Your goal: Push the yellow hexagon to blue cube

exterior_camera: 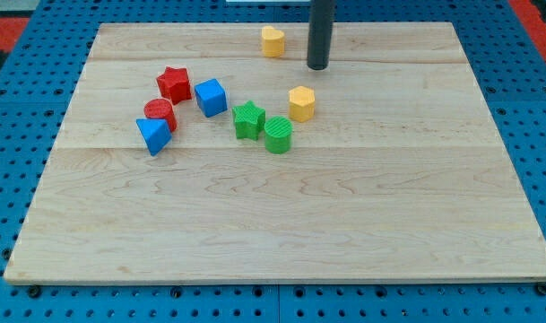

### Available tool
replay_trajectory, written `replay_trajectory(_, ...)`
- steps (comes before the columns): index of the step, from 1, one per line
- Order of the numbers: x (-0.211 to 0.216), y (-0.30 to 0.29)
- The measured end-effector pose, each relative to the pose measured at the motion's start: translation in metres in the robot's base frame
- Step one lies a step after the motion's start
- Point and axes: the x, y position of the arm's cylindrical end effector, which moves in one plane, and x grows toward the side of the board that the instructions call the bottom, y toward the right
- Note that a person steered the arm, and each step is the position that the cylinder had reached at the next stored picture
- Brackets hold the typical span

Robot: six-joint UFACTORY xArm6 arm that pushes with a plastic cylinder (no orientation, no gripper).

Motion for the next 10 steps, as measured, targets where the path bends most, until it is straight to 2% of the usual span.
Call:
replay_trajectory(3, 0.001, 0.046)
replay_trajectory(6, 0.006, 0.061)
replay_trajectory(7, 0.023, 0.067)
replay_trajectory(8, 0.047, 0.108)
replay_trajectory(9, 0.109, 0.088)
replay_trajectory(10, 0.095, -0.01)
